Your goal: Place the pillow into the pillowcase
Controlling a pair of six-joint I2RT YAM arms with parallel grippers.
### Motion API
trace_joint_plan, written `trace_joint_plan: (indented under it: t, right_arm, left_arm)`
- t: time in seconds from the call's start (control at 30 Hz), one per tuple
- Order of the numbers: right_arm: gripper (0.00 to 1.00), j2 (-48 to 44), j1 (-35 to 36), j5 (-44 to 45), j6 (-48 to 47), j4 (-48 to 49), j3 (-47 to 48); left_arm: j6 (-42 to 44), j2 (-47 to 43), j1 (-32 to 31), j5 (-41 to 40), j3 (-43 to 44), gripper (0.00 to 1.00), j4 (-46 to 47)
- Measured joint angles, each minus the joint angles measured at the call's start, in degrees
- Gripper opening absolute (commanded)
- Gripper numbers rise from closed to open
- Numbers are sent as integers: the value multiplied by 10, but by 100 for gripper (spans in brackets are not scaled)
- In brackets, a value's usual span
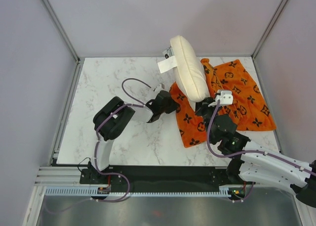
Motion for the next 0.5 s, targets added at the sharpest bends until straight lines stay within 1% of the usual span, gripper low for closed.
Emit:
trace_joint_plan:
  t: [0.13, 0.2, 0.27, 0.37, 0.5]
  right_arm:
    - [0, -13, -1, -1, 0, -13, 0]
    - [0, -22, -2, -1, 2, -21, 0]
    - [0, -28, -3, -2, 2, -24, -1]
    - [0, -27, -5, -10, -1, -26, -1]
    - [0, -12, -6, -38, -24, -49, 19]
  left_arm:
    - [30, 17, 14, 28, -6, 2, 86]
    - [44, 12, 27, 45, -23, 2, 145]
    - [51, -1, 40, 68, -45, 2, 186]
    - [54, -35, 56, 104, -66, 2, 218]
    - [57, -107, 64, 148, -66, 2, 225]
